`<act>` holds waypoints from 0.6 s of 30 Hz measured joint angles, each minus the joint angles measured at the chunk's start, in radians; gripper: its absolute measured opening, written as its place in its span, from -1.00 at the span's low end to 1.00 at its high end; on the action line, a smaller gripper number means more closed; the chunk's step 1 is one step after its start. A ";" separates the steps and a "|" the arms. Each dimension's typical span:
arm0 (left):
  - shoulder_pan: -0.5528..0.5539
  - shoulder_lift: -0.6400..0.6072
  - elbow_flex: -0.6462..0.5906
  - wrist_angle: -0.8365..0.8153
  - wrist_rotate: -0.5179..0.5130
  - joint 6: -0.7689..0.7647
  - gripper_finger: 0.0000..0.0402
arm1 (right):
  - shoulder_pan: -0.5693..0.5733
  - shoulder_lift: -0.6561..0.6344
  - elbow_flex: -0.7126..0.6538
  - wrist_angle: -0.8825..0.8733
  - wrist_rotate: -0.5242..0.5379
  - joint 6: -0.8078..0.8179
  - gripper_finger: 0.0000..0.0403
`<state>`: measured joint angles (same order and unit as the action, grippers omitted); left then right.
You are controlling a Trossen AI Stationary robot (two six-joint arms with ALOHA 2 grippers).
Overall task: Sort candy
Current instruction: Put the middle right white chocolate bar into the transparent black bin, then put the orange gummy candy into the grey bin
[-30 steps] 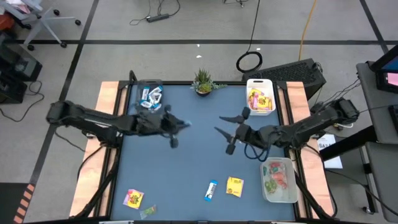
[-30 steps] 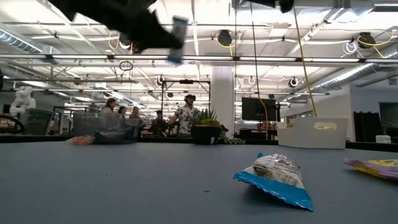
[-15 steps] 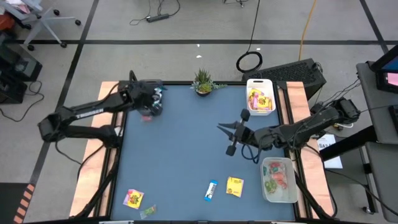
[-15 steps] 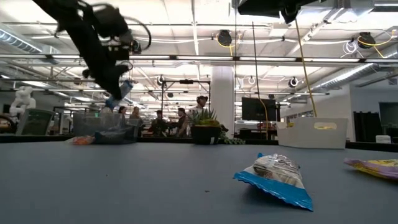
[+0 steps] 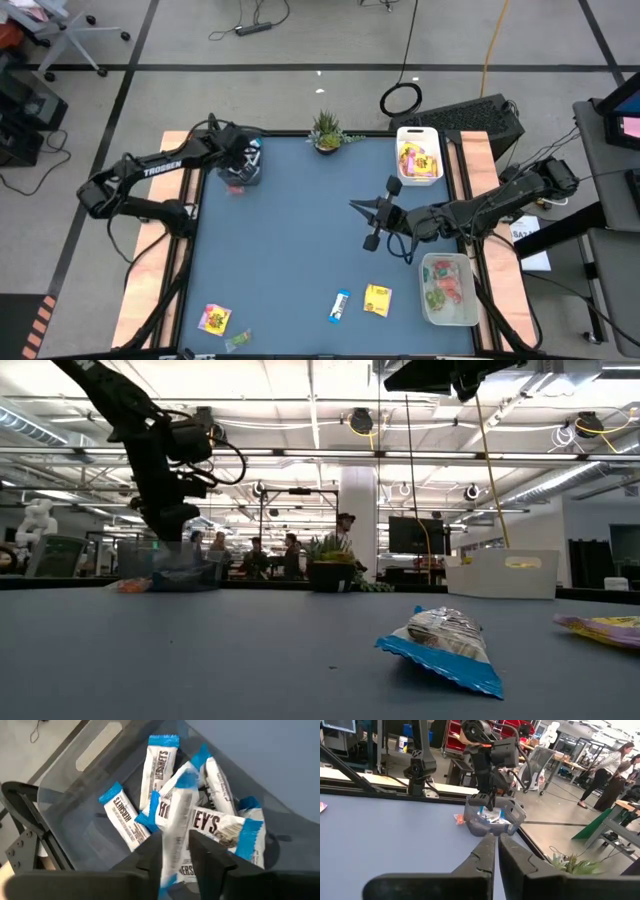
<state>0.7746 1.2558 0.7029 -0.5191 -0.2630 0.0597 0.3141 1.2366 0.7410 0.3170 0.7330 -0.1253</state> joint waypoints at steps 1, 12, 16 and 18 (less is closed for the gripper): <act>-0.006 -0.002 0.001 0.000 0.000 0.003 -0.45 | 0.000 0.000 0.000 -0.004 0.000 0.005 -0.94; -0.196 -0.142 0.127 -0.154 0.078 0.056 -0.04 | 0.000 0.000 0.000 -0.016 0.000 0.009 -0.94; -0.378 -0.191 0.136 -0.257 0.150 0.075 -0.09 | 0.000 0.000 0.000 -0.026 0.000 0.010 -0.94; -0.471 -0.195 0.136 -0.334 0.156 0.071 -0.14 | 0.000 0.000 0.000 -0.026 0.000 0.010 -0.94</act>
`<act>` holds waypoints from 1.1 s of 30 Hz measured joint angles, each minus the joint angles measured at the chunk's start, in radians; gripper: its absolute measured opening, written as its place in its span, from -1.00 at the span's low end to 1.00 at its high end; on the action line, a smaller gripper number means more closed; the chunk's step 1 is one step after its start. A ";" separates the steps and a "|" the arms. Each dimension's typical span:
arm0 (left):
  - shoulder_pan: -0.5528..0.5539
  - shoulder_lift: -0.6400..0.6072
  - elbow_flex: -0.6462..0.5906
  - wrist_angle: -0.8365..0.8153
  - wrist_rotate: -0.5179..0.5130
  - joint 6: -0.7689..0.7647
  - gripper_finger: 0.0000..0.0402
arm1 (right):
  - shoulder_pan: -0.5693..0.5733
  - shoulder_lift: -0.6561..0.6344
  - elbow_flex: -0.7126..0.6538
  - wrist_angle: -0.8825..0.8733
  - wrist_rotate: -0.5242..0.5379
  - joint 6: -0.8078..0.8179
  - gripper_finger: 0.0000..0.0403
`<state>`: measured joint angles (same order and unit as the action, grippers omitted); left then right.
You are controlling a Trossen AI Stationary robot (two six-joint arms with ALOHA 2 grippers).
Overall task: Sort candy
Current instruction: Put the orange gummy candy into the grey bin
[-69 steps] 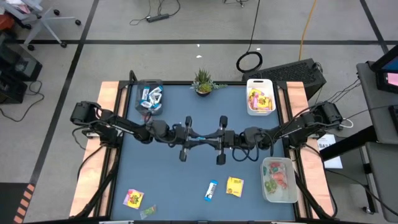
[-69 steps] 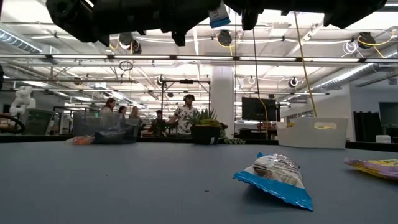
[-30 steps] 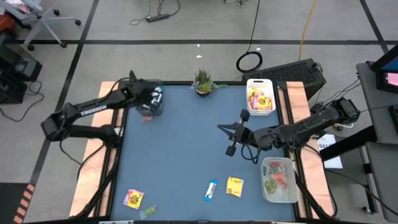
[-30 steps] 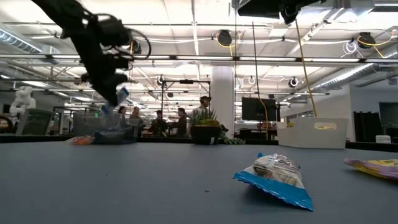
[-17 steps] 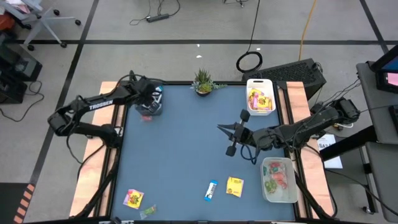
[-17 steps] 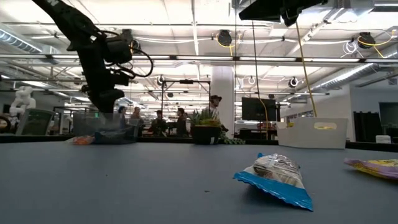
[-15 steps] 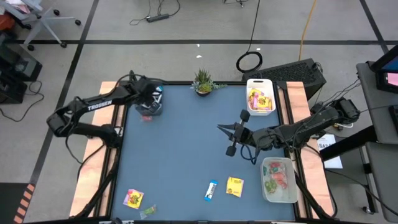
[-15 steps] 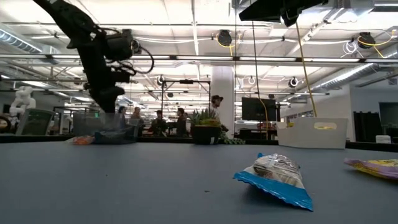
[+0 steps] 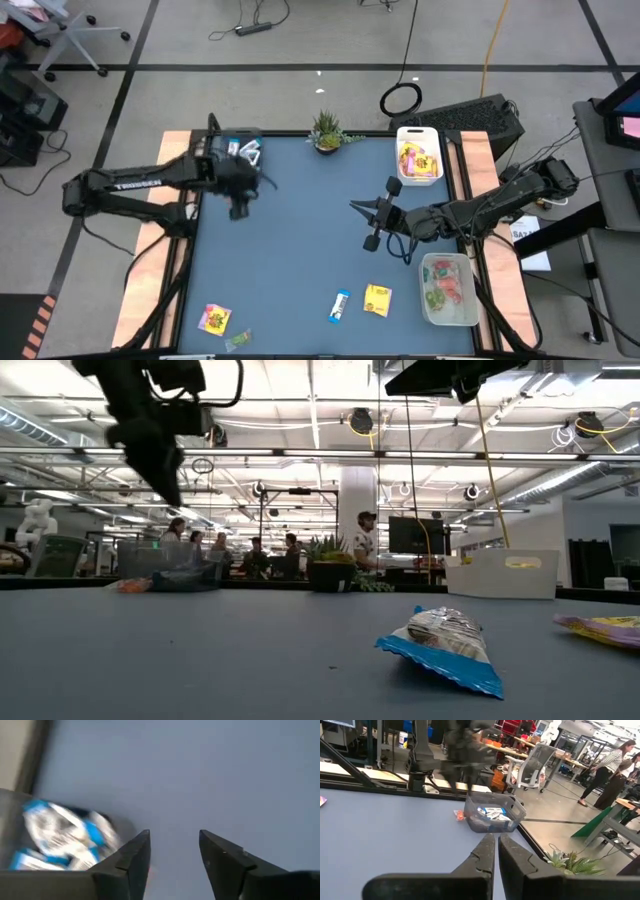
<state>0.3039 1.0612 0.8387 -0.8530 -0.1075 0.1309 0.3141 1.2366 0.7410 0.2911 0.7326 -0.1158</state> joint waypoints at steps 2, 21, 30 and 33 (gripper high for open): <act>-0.070 0.014 0.000 -0.079 -0.001 -0.035 -0.20 | 0.000 0.000 0.000 -0.001 0.000 0.000 -0.94; -0.171 0.446 -0.027 -0.177 -0.299 -0.039 -0.06 | 0.000 0.000 0.000 -0.029 0.000 0.000 -0.94; -0.124 0.549 -0.027 -0.130 -0.401 -0.036 0.14 | 0.000 0.000 0.000 -0.032 0.000 0.000 -0.94; -0.096 0.569 -0.027 -0.098 -0.408 -0.013 0.06 | 0.000 0.000 0.000 -0.032 0.000 0.000 -0.94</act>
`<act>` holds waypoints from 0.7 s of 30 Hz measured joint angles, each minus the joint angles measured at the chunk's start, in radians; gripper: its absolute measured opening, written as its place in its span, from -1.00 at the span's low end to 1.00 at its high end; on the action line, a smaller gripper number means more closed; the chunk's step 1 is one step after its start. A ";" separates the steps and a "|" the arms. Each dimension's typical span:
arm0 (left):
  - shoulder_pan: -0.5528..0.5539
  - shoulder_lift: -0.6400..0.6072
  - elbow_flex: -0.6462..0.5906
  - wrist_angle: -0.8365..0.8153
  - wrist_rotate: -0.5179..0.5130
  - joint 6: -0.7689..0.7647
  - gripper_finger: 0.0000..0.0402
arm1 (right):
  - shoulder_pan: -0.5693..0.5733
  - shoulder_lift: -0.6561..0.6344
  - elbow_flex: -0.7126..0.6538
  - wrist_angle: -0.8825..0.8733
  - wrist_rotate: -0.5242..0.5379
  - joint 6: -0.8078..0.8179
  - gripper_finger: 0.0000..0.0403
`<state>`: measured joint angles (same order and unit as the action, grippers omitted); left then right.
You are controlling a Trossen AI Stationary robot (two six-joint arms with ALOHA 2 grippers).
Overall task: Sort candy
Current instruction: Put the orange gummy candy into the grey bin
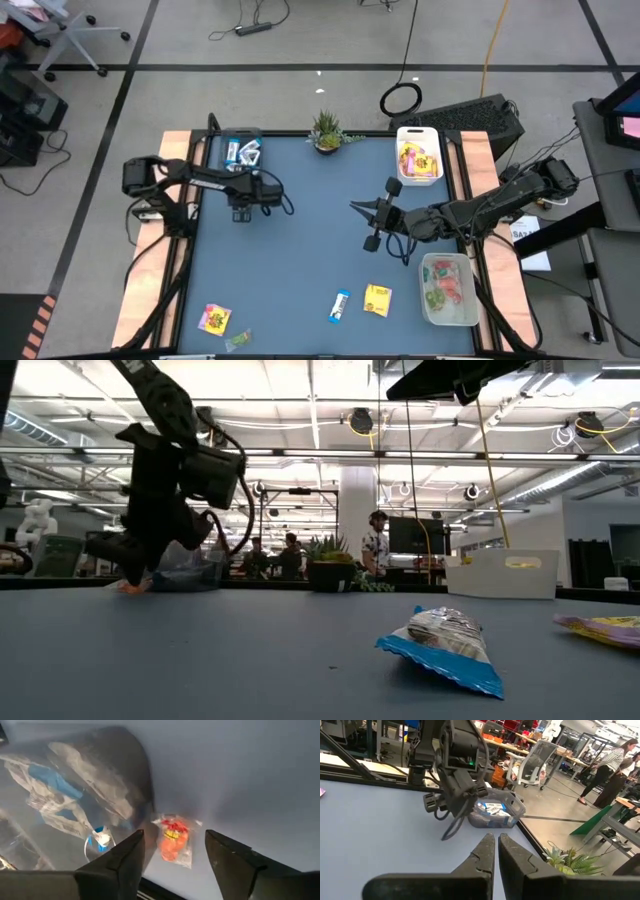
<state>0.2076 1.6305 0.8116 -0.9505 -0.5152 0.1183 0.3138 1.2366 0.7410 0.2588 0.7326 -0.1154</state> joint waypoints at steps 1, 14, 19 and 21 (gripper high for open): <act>0.011 0.006 0.000 0.011 -0.002 0.009 0.03 | 0.000 0.000 0.000 0.000 0.000 0.000 -0.93; 0.105 0.056 0.000 0.026 0.026 0.045 -0.13 | 0.000 0.000 0.000 0.000 0.000 0.000 -0.93; 0.107 0.063 0.000 0.025 0.041 0.047 -0.34 | 0.000 0.000 0.000 0.000 0.000 0.000 -0.93; 0.104 0.063 0.000 0.024 0.060 0.050 -0.55 | 0.000 0.000 0.000 0.000 0.000 0.000 -0.93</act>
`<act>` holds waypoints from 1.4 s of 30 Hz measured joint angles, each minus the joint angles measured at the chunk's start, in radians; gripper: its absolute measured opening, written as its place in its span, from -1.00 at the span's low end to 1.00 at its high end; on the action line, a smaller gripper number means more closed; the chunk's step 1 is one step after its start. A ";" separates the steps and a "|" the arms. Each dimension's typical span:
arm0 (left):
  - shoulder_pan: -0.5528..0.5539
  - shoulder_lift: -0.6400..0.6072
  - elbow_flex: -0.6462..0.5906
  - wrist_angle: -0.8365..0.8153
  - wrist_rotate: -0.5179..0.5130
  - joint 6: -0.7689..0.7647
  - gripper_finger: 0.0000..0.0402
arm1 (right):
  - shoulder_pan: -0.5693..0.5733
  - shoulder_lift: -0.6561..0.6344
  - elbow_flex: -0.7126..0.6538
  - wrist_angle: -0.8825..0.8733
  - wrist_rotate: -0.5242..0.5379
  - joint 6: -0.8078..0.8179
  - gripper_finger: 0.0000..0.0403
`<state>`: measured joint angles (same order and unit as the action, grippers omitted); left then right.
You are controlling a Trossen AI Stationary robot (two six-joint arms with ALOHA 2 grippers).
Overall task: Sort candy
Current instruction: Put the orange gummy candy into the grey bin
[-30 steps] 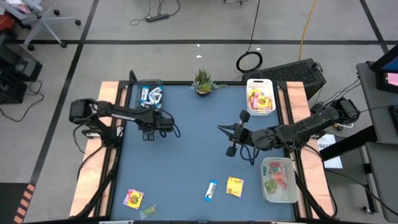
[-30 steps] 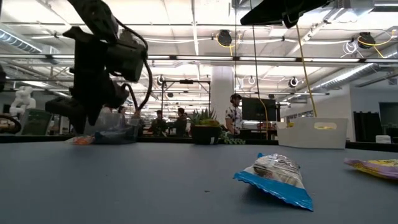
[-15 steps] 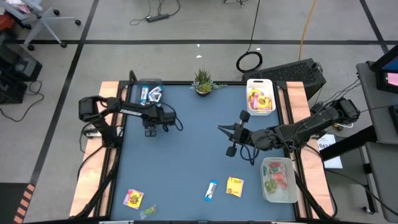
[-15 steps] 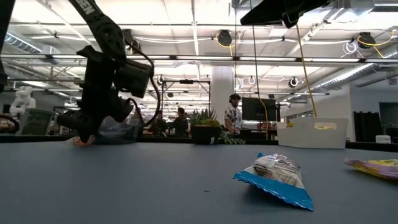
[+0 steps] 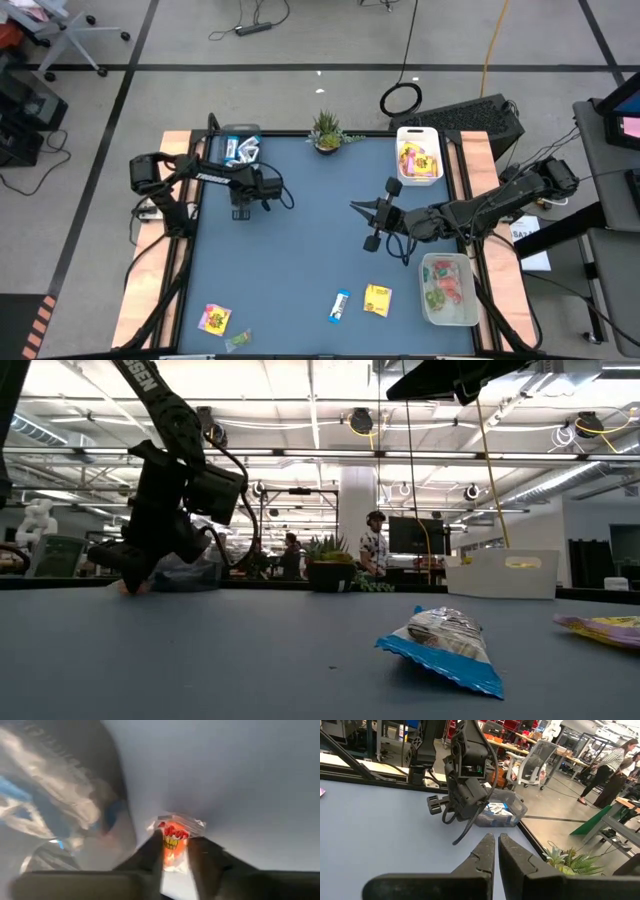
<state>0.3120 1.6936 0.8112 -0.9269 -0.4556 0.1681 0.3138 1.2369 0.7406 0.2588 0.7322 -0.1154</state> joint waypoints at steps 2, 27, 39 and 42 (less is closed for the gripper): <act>-0.005 0.000 0.000 -0.002 0.011 0.003 -0.81 | 0.000 0.000 0.000 0.000 0.000 0.000 -0.93; -0.329 -0.242 -0.270 1.536 0.452 -0.451 -0.99 | 0.111 0.209 -0.018 -0.042 0.004 0.321 -0.90; -0.454 -0.160 -0.288 1.995 0.418 -0.394 -0.99 | 0.067 0.316 -0.018 0.332 -0.019 0.252 -0.21; -0.469 -0.149 -0.289 2.036 0.417 -0.386 -0.99 | 0.048 0.316 -0.018 0.365 -0.106 0.253 -0.07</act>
<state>-0.1567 1.5444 0.5224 1.1087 -0.0383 -0.2183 0.3621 1.5532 0.7231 0.6233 0.6260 0.1371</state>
